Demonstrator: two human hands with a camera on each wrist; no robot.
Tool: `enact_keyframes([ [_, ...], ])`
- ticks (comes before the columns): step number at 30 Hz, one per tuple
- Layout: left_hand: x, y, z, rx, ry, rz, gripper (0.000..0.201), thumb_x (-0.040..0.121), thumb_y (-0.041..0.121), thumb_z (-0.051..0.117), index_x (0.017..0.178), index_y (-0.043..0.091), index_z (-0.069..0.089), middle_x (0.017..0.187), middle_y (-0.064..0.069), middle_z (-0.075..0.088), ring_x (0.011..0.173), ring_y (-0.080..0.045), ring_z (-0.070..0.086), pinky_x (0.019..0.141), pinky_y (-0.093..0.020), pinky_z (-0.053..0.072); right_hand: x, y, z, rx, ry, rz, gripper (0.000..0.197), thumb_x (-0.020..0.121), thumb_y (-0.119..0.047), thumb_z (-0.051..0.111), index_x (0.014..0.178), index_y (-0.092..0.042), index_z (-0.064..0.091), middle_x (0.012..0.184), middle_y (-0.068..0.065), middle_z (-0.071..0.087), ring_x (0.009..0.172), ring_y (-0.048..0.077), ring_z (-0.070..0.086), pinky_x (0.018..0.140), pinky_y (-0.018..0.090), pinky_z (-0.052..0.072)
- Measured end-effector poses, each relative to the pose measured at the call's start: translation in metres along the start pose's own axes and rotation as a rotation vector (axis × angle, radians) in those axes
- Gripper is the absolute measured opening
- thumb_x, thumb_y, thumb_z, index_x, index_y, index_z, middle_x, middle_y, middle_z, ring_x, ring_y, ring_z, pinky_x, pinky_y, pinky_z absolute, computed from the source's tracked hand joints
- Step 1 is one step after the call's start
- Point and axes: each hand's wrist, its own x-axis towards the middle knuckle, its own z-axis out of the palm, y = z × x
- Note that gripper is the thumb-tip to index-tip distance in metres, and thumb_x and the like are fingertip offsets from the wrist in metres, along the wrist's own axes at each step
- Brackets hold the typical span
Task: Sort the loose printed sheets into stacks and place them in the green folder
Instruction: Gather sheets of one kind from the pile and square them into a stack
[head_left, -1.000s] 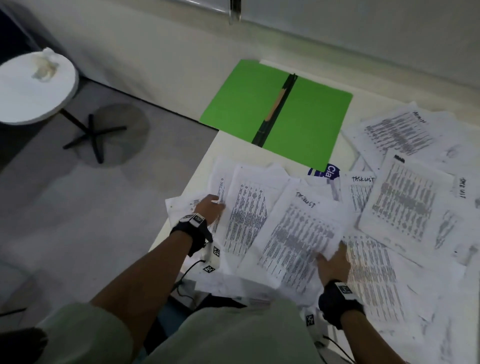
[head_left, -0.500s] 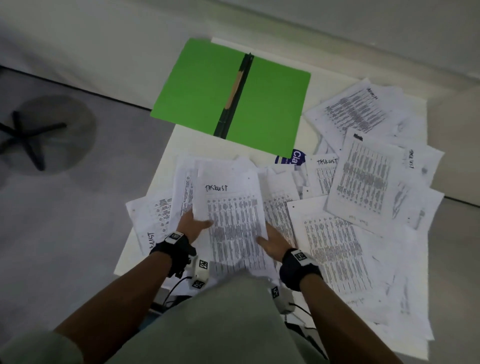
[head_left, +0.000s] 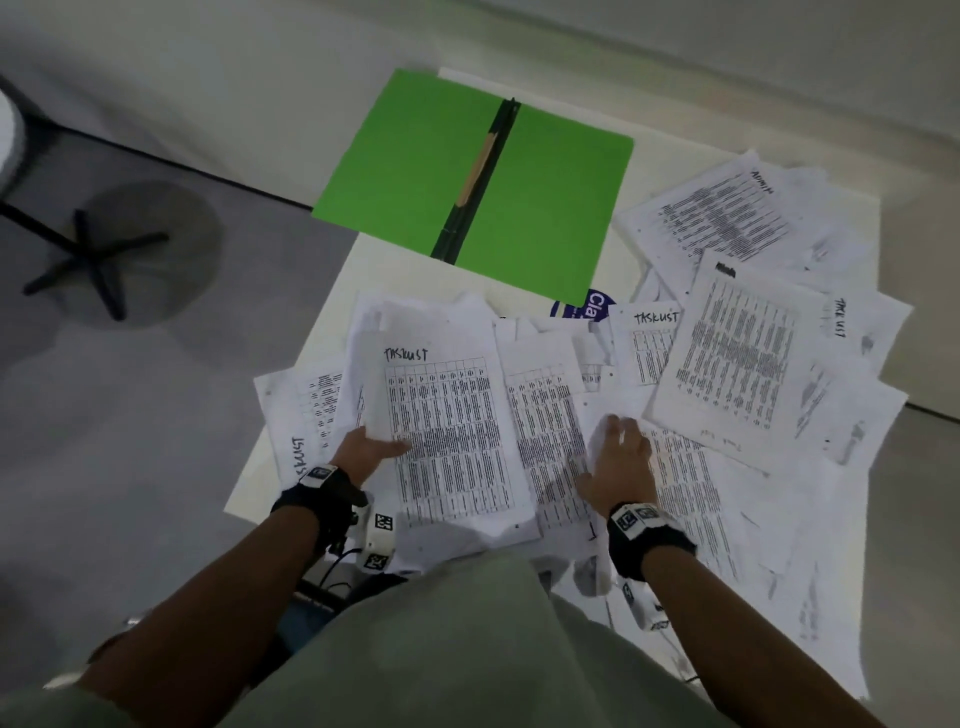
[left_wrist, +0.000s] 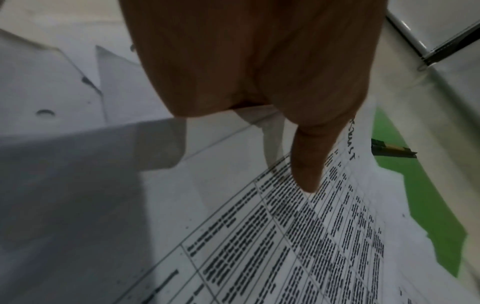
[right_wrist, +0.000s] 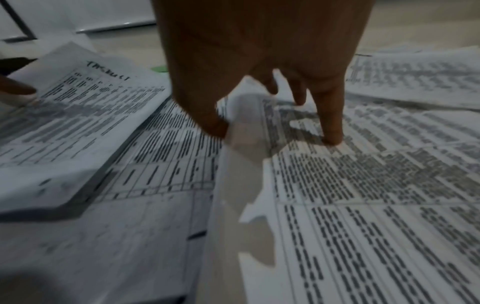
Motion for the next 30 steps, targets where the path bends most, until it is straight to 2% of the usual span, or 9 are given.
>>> enact_keyframes([
  [6, -0.022, 0.001, 0.008, 0.077, 0.016, -0.008, 0.04, 0.073, 0.011, 0.08, 0.108, 0.0, 0.062, 0.111, -0.02, 0.068, 0.104, -0.035, 0.064, 0.097, -0.054, 0.047, -0.003, -0.041, -0.015, 0.152, 0.121, -0.033, 0.069, 0.079, 0.001, 0.06, 0.14, -0.005, 0.028, 0.13, 0.018, 0.042, 0.11, 0.036, 0.054, 0.083, 0.041, 0.052],
  [9, -0.015, -0.009, 0.006, 0.086, 0.017, 0.004, 0.053, 0.069, 0.019, 0.082, 0.114, -0.001, 0.061, 0.112, -0.018, 0.068, 0.104, -0.034, 0.064, 0.097, -0.054, 0.047, -0.005, -0.088, -0.017, 0.285, 0.079, -0.199, 0.05, 0.08, 0.004, 0.053, 0.127, -0.007, 0.043, 0.121, 0.015, 0.045, 0.099, 0.035, 0.058, 0.079, 0.038, 0.052],
  [12, -0.021, -0.002, 0.008, 0.056, 0.013, -0.001, 0.051, 0.073, 0.016, 0.079, 0.115, -0.002, 0.058, 0.117, -0.019, 0.065, 0.107, -0.034, 0.061, 0.1, -0.053, 0.045, -0.013, -0.127, -0.011, 0.447, -0.092, -0.318, 0.036, 0.087, -0.004, 0.059, 0.123, -0.002, 0.052, 0.117, 0.018, 0.055, 0.103, 0.033, 0.059, 0.095, 0.038, 0.05],
  [14, -0.031, 0.01, 0.011, -0.003, -0.007, -0.004, 0.037, 0.081, 0.012, 0.072, 0.114, 0.0, 0.06, 0.119, -0.02, 0.064, 0.111, -0.033, 0.06, 0.102, -0.049, 0.043, -0.02, -0.142, -0.009, 0.55, -0.261, -0.341, 0.048, 0.088, -0.026, 0.068, 0.124, 0.002, 0.054, 0.121, 0.019, 0.061, 0.107, 0.032, 0.06, 0.101, 0.041, 0.047],
  [17, -0.036, 0.015, 0.013, -0.09, -0.055, -0.001, 0.053, 0.083, 0.026, 0.072, 0.126, -0.001, 0.057, 0.13, -0.015, 0.058, 0.125, -0.027, 0.05, 0.109, -0.041, 0.033, -0.027, -0.142, -0.01, 0.802, -0.473, -0.283, 0.072, 0.082, -0.054, 0.065, 0.141, -0.017, 0.045, 0.143, 0.002, 0.049, 0.121, 0.021, 0.056, 0.108, 0.042, 0.04],
  [21, -0.024, 0.003, 0.01, -0.046, -0.04, 0.027, 0.095, 0.055, 0.052, 0.087, 0.129, 0.002, 0.054, 0.133, -0.01, 0.058, 0.126, -0.027, 0.051, 0.11, -0.045, 0.034, -0.007, -0.102, -0.001, 0.683, -0.057, -0.141, 0.04, 0.089, -0.009, 0.061, 0.127, -0.014, 0.055, 0.135, 0.007, 0.046, 0.124, 0.023, 0.05, 0.104, 0.035, 0.043],
  [23, -0.024, 0.003, 0.011, -0.016, -0.031, 0.026, 0.093, 0.052, 0.047, 0.09, 0.125, 0.002, 0.056, 0.124, -0.009, 0.064, 0.116, -0.028, 0.058, 0.104, -0.047, 0.042, 0.002, -0.078, -0.004, 0.461, 0.093, 0.048, 0.046, 0.086, -0.014, 0.063, 0.13, -0.013, 0.05, 0.137, 0.011, 0.039, 0.127, 0.028, 0.043, 0.105, 0.04, 0.042],
  [26, -0.026, 0.006, 0.012, 0.001, -0.001, 0.025, 0.068, 0.062, 0.029, 0.088, 0.118, 0.0, 0.061, 0.114, -0.008, 0.067, 0.107, -0.025, 0.061, 0.097, -0.04, 0.045, 0.006, -0.06, -0.007, 0.44, -0.015, 0.205, 0.064, 0.082, -0.029, 0.071, 0.135, -0.008, 0.041, 0.136, 0.016, 0.039, 0.122, 0.035, 0.046, 0.097, 0.04, 0.044],
  [30, -0.021, 0.002, 0.01, -0.025, -0.047, 0.04, 0.071, 0.047, 0.038, 0.09, 0.108, 0.009, 0.068, 0.106, -0.008, 0.073, 0.1, -0.026, 0.068, 0.097, -0.048, 0.049, 0.003, -0.069, 0.012, 0.613, -0.196, 0.013, 0.068, 0.087, -0.021, 0.068, 0.144, -0.008, 0.034, 0.143, 0.014, 0.047, 0.127, 0.03, 0.05, 0.104, 0.034, 0.042],
])
